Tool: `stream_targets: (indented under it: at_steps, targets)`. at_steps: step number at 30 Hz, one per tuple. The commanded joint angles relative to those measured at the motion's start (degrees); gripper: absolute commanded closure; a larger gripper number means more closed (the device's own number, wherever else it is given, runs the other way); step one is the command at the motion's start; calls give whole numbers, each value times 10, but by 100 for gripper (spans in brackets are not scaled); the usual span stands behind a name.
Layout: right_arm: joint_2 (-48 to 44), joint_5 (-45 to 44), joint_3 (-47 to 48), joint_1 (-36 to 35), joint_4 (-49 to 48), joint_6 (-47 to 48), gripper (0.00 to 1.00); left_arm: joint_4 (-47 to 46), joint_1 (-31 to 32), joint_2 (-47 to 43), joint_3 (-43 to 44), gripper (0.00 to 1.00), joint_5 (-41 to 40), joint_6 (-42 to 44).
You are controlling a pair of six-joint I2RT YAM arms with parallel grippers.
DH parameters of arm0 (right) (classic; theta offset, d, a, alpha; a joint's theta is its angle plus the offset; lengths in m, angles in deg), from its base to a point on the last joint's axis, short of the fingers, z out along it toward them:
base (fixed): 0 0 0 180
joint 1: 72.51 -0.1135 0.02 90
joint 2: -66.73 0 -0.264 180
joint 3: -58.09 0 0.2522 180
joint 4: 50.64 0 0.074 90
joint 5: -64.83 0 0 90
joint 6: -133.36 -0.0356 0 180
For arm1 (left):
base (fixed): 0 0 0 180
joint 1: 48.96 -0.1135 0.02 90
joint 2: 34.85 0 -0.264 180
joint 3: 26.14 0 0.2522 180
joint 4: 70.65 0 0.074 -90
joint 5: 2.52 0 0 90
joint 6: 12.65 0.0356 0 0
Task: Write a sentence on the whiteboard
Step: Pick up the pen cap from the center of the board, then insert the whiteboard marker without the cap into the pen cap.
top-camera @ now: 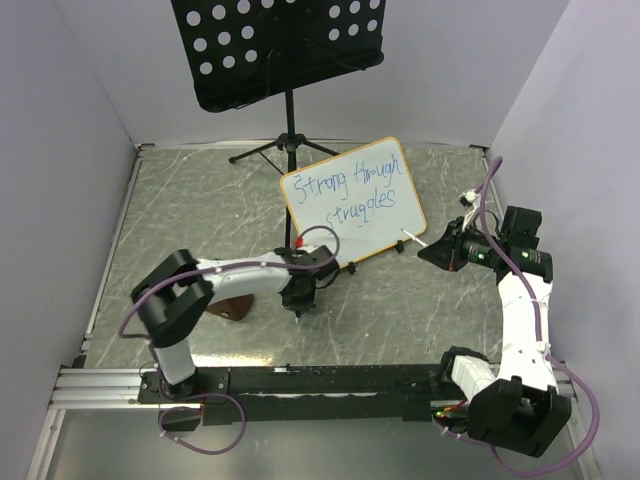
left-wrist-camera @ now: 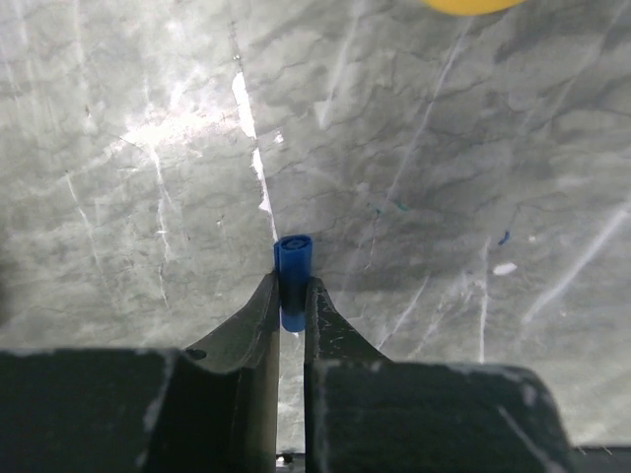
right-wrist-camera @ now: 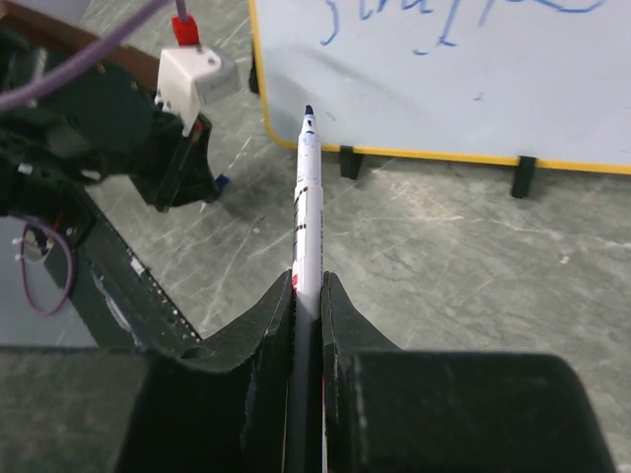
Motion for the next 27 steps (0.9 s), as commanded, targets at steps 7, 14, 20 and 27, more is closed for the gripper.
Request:
stream_targets:
  at_steps: [7, 14, 20, 27]
  targets:
    - [12, 29, 0, -124, 18, 51, 100, -326, -73, -176, -176, 96, 134, -65]
    - [35, 28, -10, -202, 0, 45, 100, -494, -115, -233, -204, 96, 183, -136]
    - [43, 63, -14, -248, -35, 6, 100, -651, -127, -258, -221, 97, 177, -234]
    - [46, 44, -57, -255, -190, -181, 100, -807, -127, -264, -252, 96, 137, -326]
